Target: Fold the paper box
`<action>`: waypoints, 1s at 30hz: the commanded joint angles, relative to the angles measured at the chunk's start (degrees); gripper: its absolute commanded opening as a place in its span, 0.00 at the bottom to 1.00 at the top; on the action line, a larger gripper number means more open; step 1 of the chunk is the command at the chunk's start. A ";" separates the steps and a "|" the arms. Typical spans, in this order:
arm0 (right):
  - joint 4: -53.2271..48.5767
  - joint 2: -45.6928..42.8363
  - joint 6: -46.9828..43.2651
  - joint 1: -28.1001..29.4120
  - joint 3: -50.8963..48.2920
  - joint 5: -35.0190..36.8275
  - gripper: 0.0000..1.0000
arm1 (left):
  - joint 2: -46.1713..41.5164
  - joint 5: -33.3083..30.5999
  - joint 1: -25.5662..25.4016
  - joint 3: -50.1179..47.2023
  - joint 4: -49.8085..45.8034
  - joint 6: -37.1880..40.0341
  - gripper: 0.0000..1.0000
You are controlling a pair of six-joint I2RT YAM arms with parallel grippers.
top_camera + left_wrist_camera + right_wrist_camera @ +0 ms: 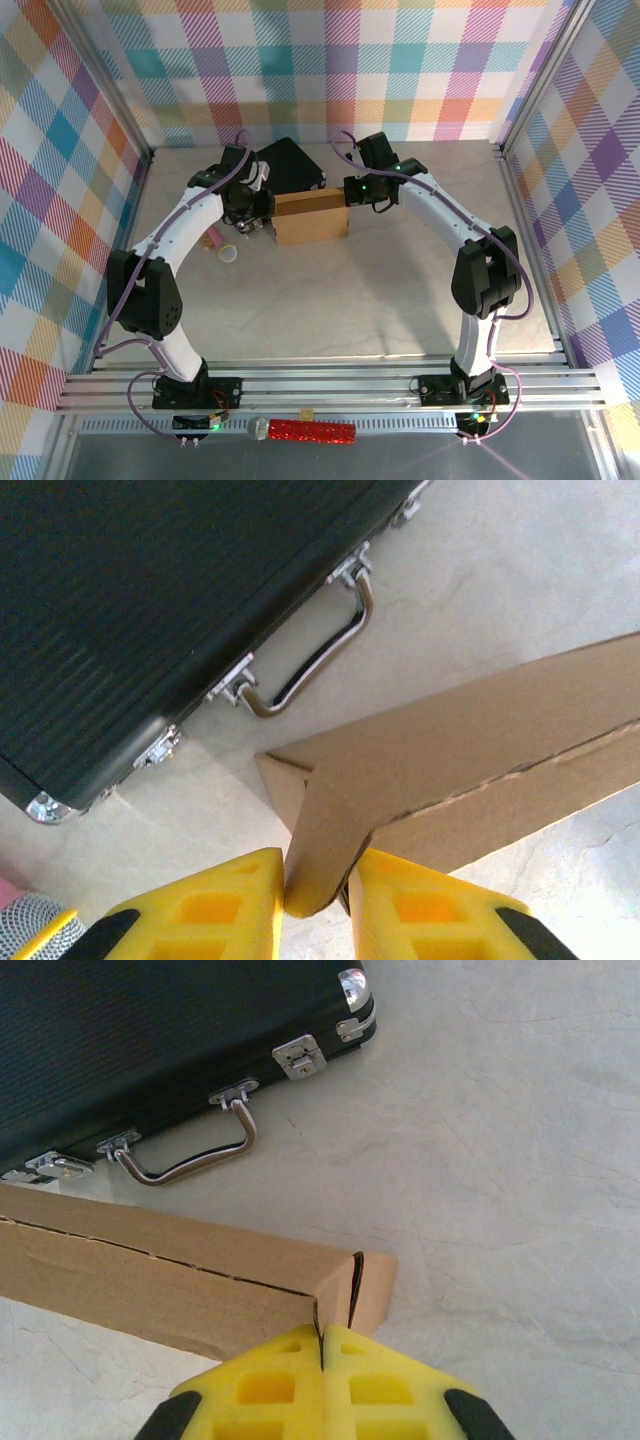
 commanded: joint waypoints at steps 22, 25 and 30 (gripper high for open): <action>-7.75 3.97 0.32 -0.23 0.99 -1.75 0.00 | -0.65 0.72 0.94 0.08 1.57 -1.40 0.06; -8.13 4.23 0.66 -0.23 1.43 -1.93 0.00 | -0.59 0.84 0.94 -0.10 2.14 -2.31 0.03; -9.52 5.17 1.51 -0.23 2.85 -2.09 0.00 | 0.06 1.53 0.93 0.48 1.93 -4.67 0.00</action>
